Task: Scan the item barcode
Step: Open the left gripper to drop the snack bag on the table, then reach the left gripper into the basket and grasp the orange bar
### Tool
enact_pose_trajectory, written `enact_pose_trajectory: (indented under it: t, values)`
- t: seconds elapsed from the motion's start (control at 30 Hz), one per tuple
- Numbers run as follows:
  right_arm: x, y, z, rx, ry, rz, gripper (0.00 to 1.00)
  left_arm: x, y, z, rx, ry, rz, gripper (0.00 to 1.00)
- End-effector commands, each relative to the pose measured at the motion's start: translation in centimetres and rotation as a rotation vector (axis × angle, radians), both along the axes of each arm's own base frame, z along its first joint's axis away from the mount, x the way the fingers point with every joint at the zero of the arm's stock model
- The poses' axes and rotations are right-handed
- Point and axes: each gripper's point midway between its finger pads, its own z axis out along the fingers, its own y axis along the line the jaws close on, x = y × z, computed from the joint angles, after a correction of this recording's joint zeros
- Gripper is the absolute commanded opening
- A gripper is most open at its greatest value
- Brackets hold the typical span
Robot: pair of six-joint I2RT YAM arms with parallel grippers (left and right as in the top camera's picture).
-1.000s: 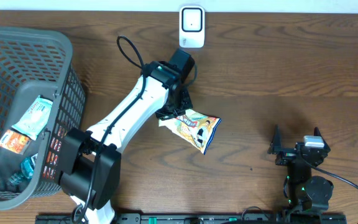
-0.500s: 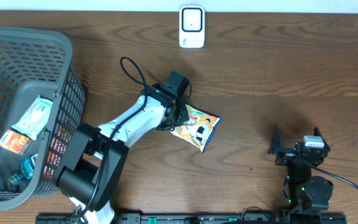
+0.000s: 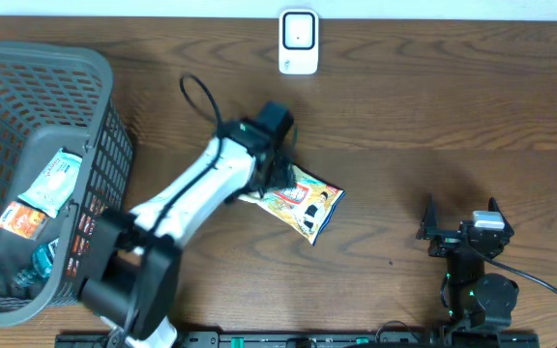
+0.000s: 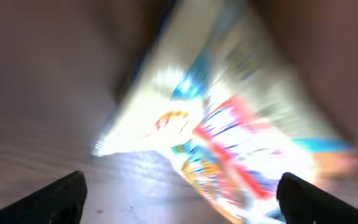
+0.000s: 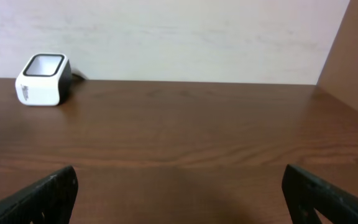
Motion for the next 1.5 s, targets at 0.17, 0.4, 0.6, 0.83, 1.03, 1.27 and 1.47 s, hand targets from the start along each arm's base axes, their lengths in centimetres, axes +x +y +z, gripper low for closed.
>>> enact_pose_trajectory:
  t: [0.17,0.4,0.6,0.83,1.03,1.27,1.47]
  values:
    - [0.0,0.0,0.0,-0.008,0.000,0.004,0.99,6.2,7.4,23.7,0.186,-0.720,0.106,0.98]
    - [0.0,0.0,0.0,-0.008,0.000,0.004,0.99,3.0,20.1,28.9,0.225,-0.856,0.706,0.98]
    - [0.0,0.0,0.0,-0.008,0.000,0.004,0.99,-4.3,31.5,25.9,0.184,-0.708,1.499,0.98]
    - [0.0,0.0,0.0,-0.008,0.000,0.004,0.99,-7.4,35.3,21.5,0.138,-0.466,1.802,0.98]
    - [0.0,0.0,0.0,-0.008,0.000,0.004,0.99,-7.1,36.7,19.2,0.118,-0.357,1.869,0.98]
    - [0.0,0.0,0.0,-0.008,0.000,0.004,0.99,-6.7,38.6,16.8,0.282,-0.277,1.802,0.98]
    - [0.0,0.0,0.0,-0.008,0.000,0.004,0.99,-5.8,38.8,14.2,0.297,-0.175,1.807,0.98]
